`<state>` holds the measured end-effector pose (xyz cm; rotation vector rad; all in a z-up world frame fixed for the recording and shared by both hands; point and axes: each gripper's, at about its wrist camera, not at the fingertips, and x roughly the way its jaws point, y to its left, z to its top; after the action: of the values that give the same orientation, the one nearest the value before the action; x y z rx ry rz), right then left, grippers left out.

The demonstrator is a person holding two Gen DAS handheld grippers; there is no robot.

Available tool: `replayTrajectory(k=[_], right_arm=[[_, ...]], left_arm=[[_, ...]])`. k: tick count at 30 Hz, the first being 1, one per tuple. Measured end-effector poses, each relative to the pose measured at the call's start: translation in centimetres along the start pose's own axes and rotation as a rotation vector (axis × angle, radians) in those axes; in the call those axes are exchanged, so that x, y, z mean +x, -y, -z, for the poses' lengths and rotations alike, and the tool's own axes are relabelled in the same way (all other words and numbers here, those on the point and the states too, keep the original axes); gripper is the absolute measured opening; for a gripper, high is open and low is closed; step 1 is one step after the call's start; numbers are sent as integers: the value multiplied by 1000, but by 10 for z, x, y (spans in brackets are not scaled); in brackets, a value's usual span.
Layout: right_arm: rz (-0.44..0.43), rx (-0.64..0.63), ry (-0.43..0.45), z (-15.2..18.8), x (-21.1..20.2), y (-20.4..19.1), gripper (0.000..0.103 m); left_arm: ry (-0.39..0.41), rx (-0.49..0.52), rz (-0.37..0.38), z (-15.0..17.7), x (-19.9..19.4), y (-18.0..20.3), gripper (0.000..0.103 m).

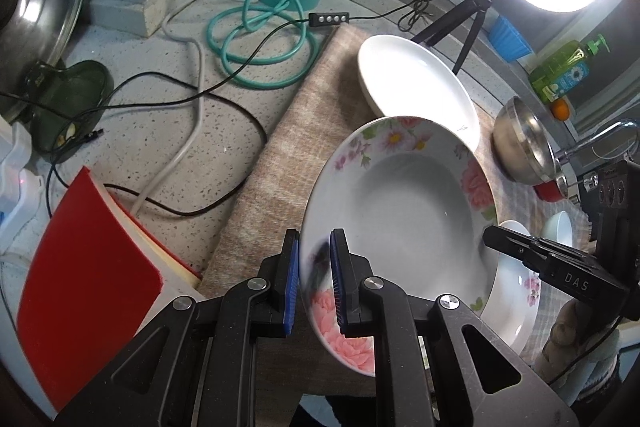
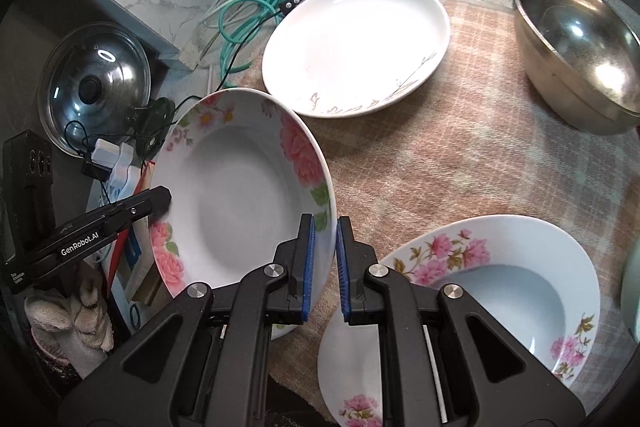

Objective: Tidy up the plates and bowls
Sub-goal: 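Lift the pink-rose plate and lower it onto the pink-flower plate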

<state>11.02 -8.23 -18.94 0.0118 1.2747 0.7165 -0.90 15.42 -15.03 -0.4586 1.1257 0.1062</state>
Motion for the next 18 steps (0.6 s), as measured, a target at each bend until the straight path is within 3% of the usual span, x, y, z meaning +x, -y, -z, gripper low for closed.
replayTrajectory(k=[18], right_arm=[[48, 118, 65, 25, -56, 50, 11]], left_arm=[[-15, 135, 86, -2, 5, 69, 13]])
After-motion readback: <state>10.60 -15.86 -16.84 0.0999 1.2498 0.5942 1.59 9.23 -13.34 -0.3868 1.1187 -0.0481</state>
